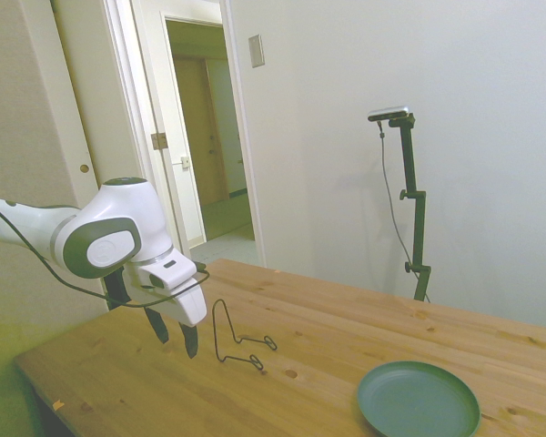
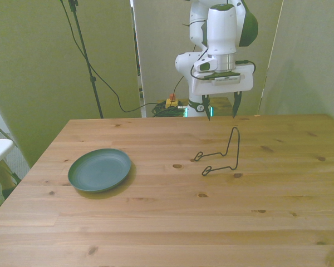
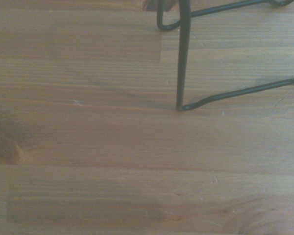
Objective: Load the plate
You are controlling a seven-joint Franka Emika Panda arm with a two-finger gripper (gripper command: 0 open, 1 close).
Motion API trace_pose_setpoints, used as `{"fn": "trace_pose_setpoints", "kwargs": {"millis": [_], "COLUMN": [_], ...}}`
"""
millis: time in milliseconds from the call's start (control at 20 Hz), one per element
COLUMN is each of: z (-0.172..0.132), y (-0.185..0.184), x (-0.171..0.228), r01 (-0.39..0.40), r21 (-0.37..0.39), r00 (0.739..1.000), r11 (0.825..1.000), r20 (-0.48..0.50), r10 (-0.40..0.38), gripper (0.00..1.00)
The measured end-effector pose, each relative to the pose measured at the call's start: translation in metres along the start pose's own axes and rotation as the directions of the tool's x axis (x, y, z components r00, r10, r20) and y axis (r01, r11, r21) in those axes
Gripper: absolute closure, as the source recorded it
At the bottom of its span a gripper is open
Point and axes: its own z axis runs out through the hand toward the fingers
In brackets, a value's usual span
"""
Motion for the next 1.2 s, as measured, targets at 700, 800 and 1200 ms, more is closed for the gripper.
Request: {"fn": "trace_pose_setpoints", "kwargs": {"millis": [700, 800, 1200], "z": [0.022, 0.028, 0.056], "y": [0.040, 0.043, 0.047], "x": [0.095, 0.120, 0.206], "r01": [-0.120, -0.138, -0.180], "r21": [-0.138, -0.157, -0.179], "r00": [0.942, 0.924, 0.878], "r11": [0.983, 0.978, 0.967], "r20": [-0.329, -0.376, -0.472], "r10": [0.069, 0.070, 0.076], "gripper": [0.00, 0.00, 0.00]}}
